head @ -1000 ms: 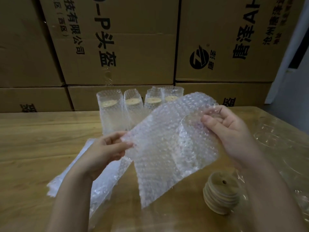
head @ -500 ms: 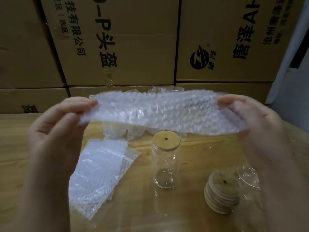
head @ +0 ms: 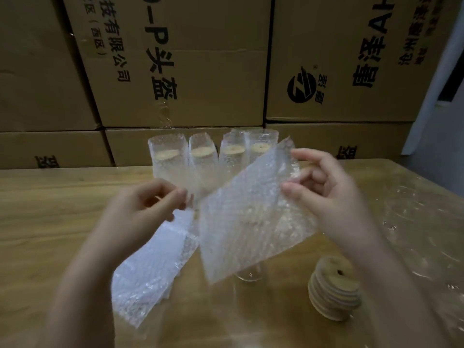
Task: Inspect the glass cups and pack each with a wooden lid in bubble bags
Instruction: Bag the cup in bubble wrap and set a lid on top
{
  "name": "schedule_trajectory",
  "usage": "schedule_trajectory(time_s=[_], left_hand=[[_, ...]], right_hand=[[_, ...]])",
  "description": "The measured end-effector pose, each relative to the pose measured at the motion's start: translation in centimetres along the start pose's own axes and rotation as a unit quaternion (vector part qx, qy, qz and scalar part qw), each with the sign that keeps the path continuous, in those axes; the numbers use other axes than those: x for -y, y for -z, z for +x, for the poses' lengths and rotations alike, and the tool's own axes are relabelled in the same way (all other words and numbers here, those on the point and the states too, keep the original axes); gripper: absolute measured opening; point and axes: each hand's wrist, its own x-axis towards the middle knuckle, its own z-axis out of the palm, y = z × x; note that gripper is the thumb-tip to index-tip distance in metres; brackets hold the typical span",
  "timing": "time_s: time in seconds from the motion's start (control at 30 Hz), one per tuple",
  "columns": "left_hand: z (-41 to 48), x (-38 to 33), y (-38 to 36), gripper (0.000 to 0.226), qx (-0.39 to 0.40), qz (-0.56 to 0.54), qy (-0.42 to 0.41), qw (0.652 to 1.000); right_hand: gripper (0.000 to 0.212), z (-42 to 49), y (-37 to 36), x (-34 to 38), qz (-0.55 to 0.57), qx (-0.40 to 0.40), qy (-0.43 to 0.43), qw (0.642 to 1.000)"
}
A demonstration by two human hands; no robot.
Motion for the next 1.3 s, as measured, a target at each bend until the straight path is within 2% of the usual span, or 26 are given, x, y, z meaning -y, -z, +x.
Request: schedule_trajectory(time_s=[0.07,0.13,0.23,0.37,0.5,0.57,0.63,0.73,0.83,0.93,0.97,1.07,1.13,1.23,1.3], left_hand=[[-0.2,-1.5,-1.3,0.04,0.081,-0.063,-0.004,0.995],[-0.5,-2.3,-2.6,0.049,0.126,-0.093,-0.003,0.988],[-0.5,-2.7,-3.9,0.045,0.125,-0.105,-0.001,0.987],[-0.6,-2.9,-4.1,0.027,0.116,-0.127,-0.001,0.985],[-0.5,-2.8,-4.0,0.014,0.081,-0.132,0.017,0.988],[-0.4,-2.8,-3.9,0.019,0.053,-0.128,0.027,0.99],[-0.3,-2.9,-3.9,0.022,0.014,-0.126,0.039,0.991],[-0.5,-3.2,-4.0,0.024,-0.074,-0.103,0.033,0.991],[-0.9,-3.2,-4.3,0.038,-0.154,0.011,0.006,0.988],[-1.2,-3.6,-5.0,0.045,-0.17,0.06,-0.015,0.984],[-1.2,-3.9,-5.4,0.045,-0.16,0.061,-0.021,0.985],[-1.5,-4.4,-6.8,0.037,-0.129,0.071,-0.05,0.988],[-1.7,-4.5,-7.5,0.028,-0.123,0.09,-0.089,0.984],[-2.0,-4.8,-7.9,0.018,-0.139,0.114,-0.123,0.976],[-2.2,-5.3,-8.0,0.014,-0.152,0.121,-0.153,0.969]], right_hand=[[0.051,-0.3,-1.7,0.0,-0.019,0.032,0.021,0.999],[0.054,-0.7,-3.3,0.1,-0.01,0.059,0.052,0.997],[0.049,-1.4,-4.8,0.3,0.02,0.074,0.098,0.992],[0.042,-1.7,-5.6,0.3,0.045,0.097,0.096,0.99],[0.044,-1.8,-5.6,0.2,0.016,0.074,0.102,0.992],[0.042,-1.8,-5.5,0.2,-0.001,0.056,0.104,0.993],[0.032,-1.7,-5.3,0.3,-0.07,0.009,0.146,0.987],[0.026,-1.7,-5.1,0.3,-0.262,-0.09,0.232,0.932],[0.03,-1.9,-5.1,0.8,-0.374,-0.148,0.186,0.896],[0.036,-2.1,-5.0,1.3,-0.379,-0.145,0.111,0.907],[0.037,-2.2,-5.1,1.6,-0.359,-0.142,0.121,0.914],[0.026,-3.1,-5.7,3.3,-0.27,-0.121,0.228,0.928],[0.025,-3.8,-6.2,4.1,-0.239,-0.06,0.183,0.952],[0.034,-3.9,-6.2,4.1,-0.232,0.064,0.009,0.971],[0.025,-3.4,-5.6,3.7,-0.153,0.08,-0.031,0.985]])
